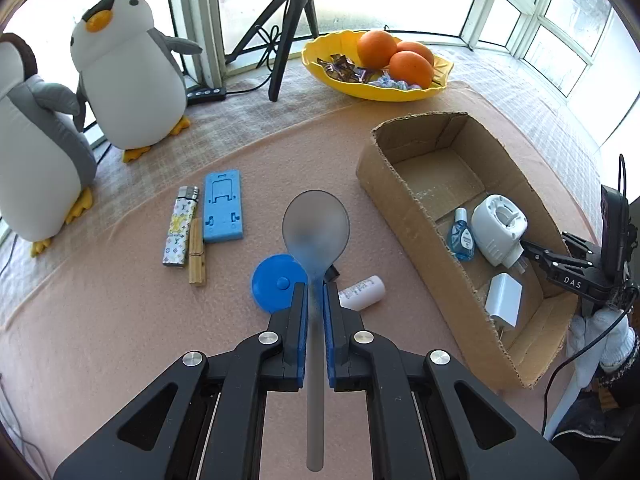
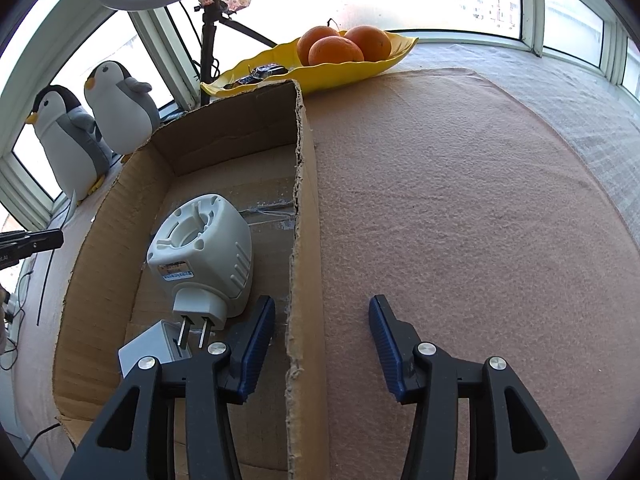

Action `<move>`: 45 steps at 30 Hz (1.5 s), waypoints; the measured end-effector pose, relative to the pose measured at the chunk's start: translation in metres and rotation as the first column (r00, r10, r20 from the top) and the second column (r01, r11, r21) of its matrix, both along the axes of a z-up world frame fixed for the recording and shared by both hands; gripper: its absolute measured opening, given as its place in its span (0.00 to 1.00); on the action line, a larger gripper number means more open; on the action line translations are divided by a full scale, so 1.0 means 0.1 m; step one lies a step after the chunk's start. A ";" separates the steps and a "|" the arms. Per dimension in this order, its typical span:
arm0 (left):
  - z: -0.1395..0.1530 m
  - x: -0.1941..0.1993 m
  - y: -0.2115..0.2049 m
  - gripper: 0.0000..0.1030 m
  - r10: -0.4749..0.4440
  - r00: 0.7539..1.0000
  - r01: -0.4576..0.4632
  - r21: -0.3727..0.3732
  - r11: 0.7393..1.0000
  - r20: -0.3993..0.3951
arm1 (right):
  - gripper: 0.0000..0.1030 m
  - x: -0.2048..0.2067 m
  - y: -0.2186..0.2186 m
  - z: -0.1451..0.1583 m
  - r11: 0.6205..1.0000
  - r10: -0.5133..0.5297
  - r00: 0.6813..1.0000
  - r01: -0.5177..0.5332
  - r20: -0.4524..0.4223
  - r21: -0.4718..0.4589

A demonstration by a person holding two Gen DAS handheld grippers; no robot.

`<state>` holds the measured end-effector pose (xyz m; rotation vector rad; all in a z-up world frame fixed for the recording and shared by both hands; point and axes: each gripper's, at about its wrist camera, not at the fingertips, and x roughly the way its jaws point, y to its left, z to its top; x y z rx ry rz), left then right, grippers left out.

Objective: Organize rigid objects
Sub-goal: 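Carry the grey spoon into the box and open the left gripper, then withdraw the left gripper and move it to the blue tape measure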

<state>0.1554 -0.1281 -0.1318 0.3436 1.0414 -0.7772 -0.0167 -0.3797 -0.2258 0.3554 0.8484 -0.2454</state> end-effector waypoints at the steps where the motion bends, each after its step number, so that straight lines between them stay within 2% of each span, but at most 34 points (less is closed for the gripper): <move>1: 0.03 -0.03 -0.07 0.06 -0.012 1.000 0.012 -0.004 1.000 -0.001 | 0.44 0.00 0.00 0.00 1.000 0.000 1.000 0.000 0.000 0.001; 6: 0.14 -0.16 -0.41 0.06 -0.075 0.997 0.074 -0.055 0.996 -0.027 | 0.44 0.00 0.00 0.00 1.000 0.003 1.000 -0.003 0.001 -0.001; 11: 0.20 -0.32 -0.78 0.06 -0.131 0.991 0.129 -0.072 0.989 -0.022 | 0.44 0.00 0.00 0.00 1.000 0.003 1.000 -0.003 0.007 0.003; 18: 0.11 -0.38 -1.18 0.06 -0.138 0.988 0.131 -0.108 0.986 -0.065 | 0.45 -0.01 0.01 -0.01 1.000 0.006 1.000 -0.006 0.007 0.001; 22: 0.01 -0.37 -1.29 0.06 -0.107 0.990 0.097 -0.109 0.989 -0.087 | 0.45 0.00 0.02 -0.01 1.000 0.009 1.000 -0.009 0.006 -0.002; 26: -0.06 -0.35 -1.34 0.06 -0.082 0.993 0.076 -0.078 0.994 -0.083 | 0.45 0.00 0.02 -0.01 1.000 0.009 1.000 -0.009 0.007 -0.001; 38: -0.09 -0.40 -1.40 0.07 -0.099 0.994 0.098 -0.030 0.995 -0.050 | 0.46 0.00 0.02 -0.01 1.000 0.008 1.000 -0.008 0.008 0.001; 40: -0.09 -0.41 -1.41 0.19 -0.104 0.993 0.102 -0.024 0.994 -0.053 | 0.46 0.00 0.02 -0.01 1.000 0.008 1.000 -0.008 0.009 0.001; 42: -0.07 -0.43 -1.42 0.35 -0.105 0.994 0.104 -0.023 0.994 -0.042 | 0.46 0.00 0.02 -0.01 1.000 0.008 1.000 -0.008 0.008 0.001; 45: -0.04 -0.44 -1.42 0.35 -0.108 0.994 0.107 -0.024 0.994 -0.025 | 0.46 0.00 0.02 -0.01 1.000 0.008 1.000 -0.008 0.009 0.001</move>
